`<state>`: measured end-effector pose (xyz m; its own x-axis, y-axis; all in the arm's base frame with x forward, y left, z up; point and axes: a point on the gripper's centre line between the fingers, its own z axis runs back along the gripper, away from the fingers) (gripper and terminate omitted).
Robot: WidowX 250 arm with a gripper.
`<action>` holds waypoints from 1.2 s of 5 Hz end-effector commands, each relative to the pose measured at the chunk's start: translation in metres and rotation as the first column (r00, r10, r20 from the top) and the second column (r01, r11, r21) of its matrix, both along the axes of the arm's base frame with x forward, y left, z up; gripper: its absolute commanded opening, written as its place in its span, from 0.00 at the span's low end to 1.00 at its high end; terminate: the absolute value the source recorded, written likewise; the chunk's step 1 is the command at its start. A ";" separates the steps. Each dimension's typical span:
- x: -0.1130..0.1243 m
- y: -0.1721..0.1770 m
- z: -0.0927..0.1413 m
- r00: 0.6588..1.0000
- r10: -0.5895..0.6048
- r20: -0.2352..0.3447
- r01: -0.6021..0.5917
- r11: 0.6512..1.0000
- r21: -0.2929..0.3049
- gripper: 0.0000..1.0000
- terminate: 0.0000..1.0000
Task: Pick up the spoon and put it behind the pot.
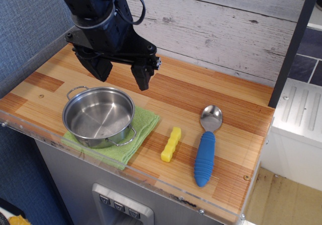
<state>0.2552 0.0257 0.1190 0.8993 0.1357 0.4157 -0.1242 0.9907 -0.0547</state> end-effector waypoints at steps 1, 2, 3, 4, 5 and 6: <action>0.000 0.000 0.000 1.000 0.000 0.000 0.000 1.000 0.000 1.00 0.00; -0.002 -0.025 -0.001 1.000 -0.020 0.012 0.020 1.000 -0.002 1.00 0.00; -0.006 -0.039 -0.003 0.999 -0.034 0.029 0.035 0.999 -0.028 1.00 0.00; -0.008 -0.059 -0.012 0.997 -0.075 0.015 0.075 0.997 -0.023 1.00 0.00; -0.010 -0.069 -0.020 0.996 -0.086 0.003 0.086 0.996 -0.012 1.00 0.00; -0.005 -0.078 -0.026 0.996 -0.094 -0.009 0.094 0.996 -0.008 1.00 0.00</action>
<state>0.2451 -0.0533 0.0820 0.9267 0.0545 0.3717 -0.0367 0.9978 -0.0546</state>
